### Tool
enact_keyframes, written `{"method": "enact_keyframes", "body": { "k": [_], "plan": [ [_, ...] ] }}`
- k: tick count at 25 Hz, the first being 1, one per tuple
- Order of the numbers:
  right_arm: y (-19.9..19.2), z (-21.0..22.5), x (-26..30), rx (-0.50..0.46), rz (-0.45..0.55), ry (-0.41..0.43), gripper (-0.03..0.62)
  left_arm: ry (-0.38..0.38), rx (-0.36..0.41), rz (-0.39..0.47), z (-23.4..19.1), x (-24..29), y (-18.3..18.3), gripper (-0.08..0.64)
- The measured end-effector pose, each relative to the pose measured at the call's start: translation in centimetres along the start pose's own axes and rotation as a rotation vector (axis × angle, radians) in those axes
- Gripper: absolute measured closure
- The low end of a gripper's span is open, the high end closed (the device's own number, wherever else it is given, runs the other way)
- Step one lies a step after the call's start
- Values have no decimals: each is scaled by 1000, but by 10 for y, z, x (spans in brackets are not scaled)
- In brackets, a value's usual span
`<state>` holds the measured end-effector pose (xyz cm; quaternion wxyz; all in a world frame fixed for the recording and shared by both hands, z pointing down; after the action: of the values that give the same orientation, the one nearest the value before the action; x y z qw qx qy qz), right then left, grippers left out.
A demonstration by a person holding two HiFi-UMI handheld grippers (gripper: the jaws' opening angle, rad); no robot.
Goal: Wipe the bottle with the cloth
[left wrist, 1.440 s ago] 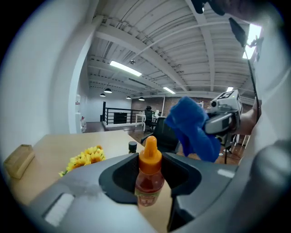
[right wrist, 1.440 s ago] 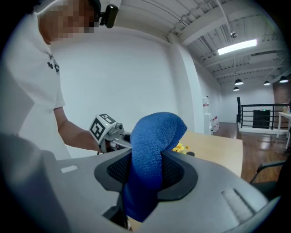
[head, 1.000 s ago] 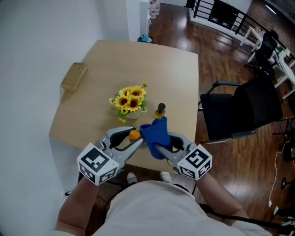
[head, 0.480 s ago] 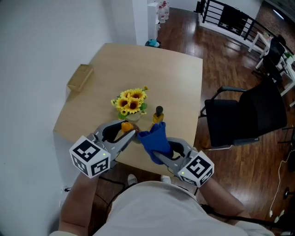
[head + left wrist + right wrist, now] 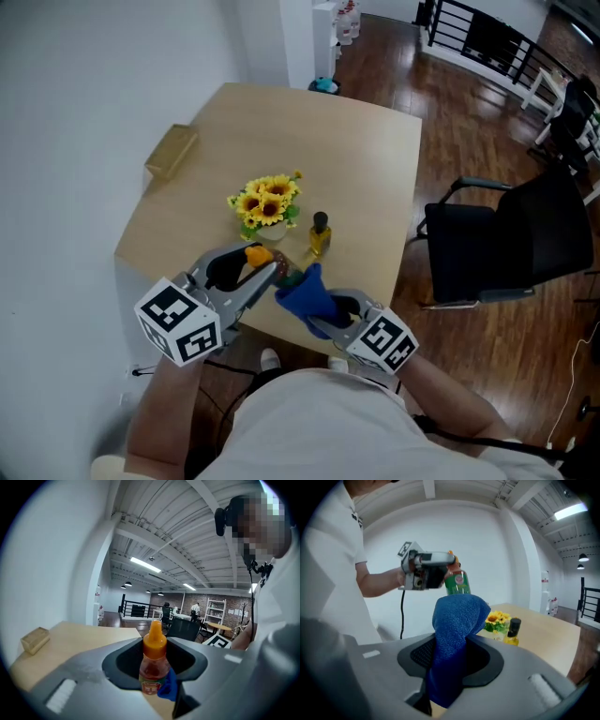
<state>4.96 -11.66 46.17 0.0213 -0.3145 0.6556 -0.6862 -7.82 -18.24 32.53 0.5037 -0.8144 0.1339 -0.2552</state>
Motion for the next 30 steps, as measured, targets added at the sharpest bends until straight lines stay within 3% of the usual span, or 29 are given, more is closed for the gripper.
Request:
{"method": "enact_keyframes", "body": {
  "k": [3,6,11,15,18,23,26,30],
  "plan": [
    [-35,6,-4,35,-73,14,437,9,1,12,10,-4,3,403],
    [-36,21,-19,49,-64,-12,437,19,15,6,17,-9,3,403],
    [44,52,-51,-42,97,-55,437,16,31,-35,28,-14,-6,403],
    [118,50,-52,-184,197,16,437,-26,49,-64,41,-14,-16,403],
    [133,40,-38,-238,180,73,437,-70,53,-77,49,-16,-19,403],
    [90,38,-7,-166,89,109,437,-94,53,-68,48,-31,-18,403],
    [51,38,15,-54,51,134,437,-103,29,-32,45,-40,-9,403],
    [14,26,44,85,-34,182,437,-111,56,-1,47,-51,7,403]
  ]
}}
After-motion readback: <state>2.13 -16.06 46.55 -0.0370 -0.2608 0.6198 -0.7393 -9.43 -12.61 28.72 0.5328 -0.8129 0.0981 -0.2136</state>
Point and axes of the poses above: the fingertips, and each gripper's own axes: x forward along the fingers, z to its right, y out of its top, the point moved 5 cm from there along -x, backward along the fingers, and after that the axes turned 11 degrees about -x, right-handed, at the moved point
